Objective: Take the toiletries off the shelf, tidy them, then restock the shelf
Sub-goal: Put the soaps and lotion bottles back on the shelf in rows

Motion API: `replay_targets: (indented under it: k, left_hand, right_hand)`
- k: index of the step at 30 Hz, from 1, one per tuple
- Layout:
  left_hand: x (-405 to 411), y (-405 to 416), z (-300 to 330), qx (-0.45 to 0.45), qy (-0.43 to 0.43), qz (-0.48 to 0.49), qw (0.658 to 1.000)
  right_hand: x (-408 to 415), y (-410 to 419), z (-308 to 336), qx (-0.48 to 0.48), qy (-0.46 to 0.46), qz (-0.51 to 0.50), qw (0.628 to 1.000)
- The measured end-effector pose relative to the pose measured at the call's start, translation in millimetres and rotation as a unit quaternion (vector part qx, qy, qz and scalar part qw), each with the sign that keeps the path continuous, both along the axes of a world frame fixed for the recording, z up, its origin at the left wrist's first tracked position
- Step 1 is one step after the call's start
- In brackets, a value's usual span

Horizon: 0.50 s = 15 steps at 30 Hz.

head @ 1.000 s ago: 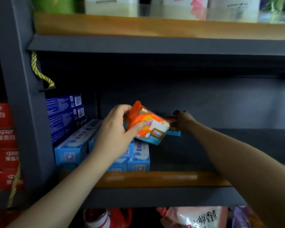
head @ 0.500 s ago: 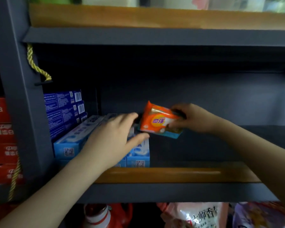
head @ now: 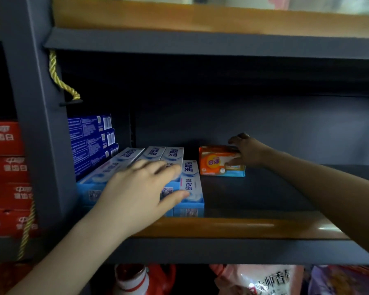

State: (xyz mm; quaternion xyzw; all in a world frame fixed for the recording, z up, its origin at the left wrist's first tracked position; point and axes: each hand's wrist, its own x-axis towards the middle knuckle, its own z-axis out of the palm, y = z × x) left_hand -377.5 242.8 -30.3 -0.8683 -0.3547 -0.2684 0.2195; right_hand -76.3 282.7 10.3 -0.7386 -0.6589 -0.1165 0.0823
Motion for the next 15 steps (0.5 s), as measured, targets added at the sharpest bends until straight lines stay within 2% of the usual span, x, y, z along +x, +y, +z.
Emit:
replay_targets:
  k: [2, 5, 11, 13, 15]
  left_hand:
    - [-1, -5, 4, 0.000, 0.016, 0.007, 1.000]
    - [-2, -3, -2, 0.063, -0.002, -0.021, 0.998]
    - [0, -12, -2, 0.069, 0.004, -0.006, 0.998]
    - [1, -17, 0, 0.058, 0.004, -0.005, 0.998]
    - [2, -19, 2, 0.027, -0.022, -0.006, 0.999]
  right_hand:
    - [-2, 9, -1, -0.015, -0.010, -0.010, 1.000]
    - [-8, 16, -8, 0.004, -0.014, -0.041, 0.999]
    - [-18, -3, -6, 0.028, -0.084, -0.065, 0.994]
    - [-24, -26, 6, 0.056, -0.053, -0.055, 0.995]
    - [-31, -57, 14, 0.134, -0.050, -0.005, 0.990]
